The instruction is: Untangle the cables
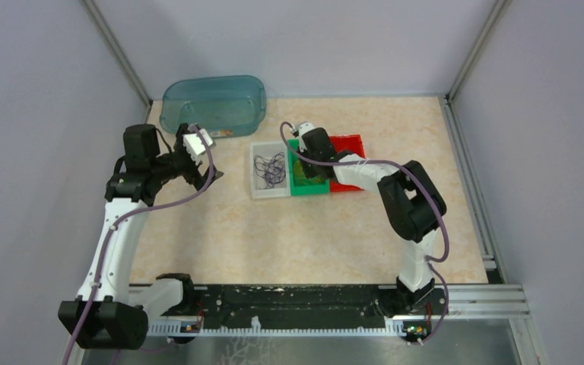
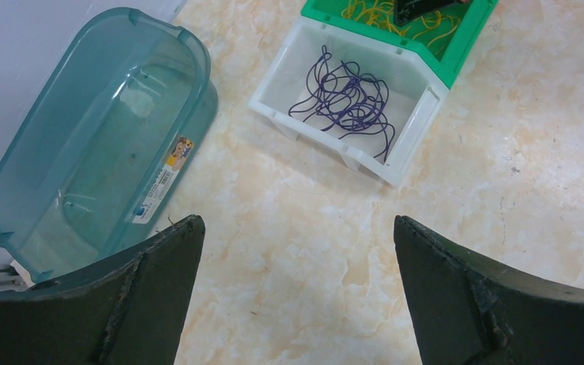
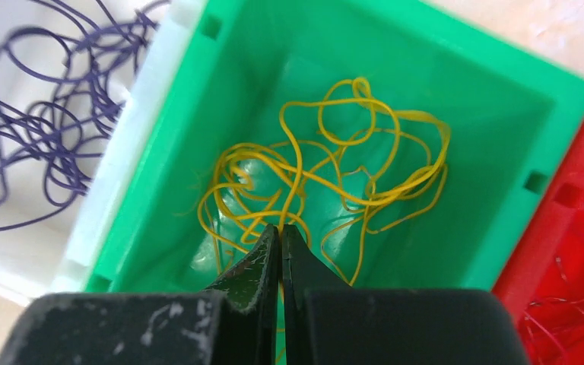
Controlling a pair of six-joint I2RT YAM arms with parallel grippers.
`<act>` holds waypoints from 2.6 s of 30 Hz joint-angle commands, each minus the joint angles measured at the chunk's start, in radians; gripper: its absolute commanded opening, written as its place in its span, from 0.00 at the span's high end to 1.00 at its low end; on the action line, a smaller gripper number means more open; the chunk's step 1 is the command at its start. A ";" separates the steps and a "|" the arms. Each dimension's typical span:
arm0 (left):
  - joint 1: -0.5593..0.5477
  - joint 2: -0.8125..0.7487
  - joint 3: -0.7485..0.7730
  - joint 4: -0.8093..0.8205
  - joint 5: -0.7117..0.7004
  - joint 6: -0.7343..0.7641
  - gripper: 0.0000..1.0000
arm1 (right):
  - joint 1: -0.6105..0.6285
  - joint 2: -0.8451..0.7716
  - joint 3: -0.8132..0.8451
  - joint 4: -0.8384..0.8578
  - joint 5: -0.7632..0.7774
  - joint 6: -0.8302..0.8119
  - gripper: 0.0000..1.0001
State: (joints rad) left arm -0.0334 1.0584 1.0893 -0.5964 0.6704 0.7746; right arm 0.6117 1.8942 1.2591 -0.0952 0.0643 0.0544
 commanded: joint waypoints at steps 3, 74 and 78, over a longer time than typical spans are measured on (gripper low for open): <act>0.014 0.003 -0.026 0.035 0.016 -0.015 0.01 | -0.009 0.045 0.051 0.044 0.032 0.027 0.99; 0.049 0.514 -0.844 1.826 -0.388 -0.669 0.00 | -0.512 -0.440 -1.085 1.338 0.283 -0.037 0.01; 0.049 0.515 -0.844 1.831 -0.389 -0.669 0.00 | -0.512 -0.442 -1.099 1.366 0.287 -0.043 0.01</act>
State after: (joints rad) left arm 0.0158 1.5719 0.2481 1.2156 0.2859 0.1158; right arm 0.1089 1.4544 0.1406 1.1709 0.3698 0.0181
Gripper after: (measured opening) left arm 0.998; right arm 0.990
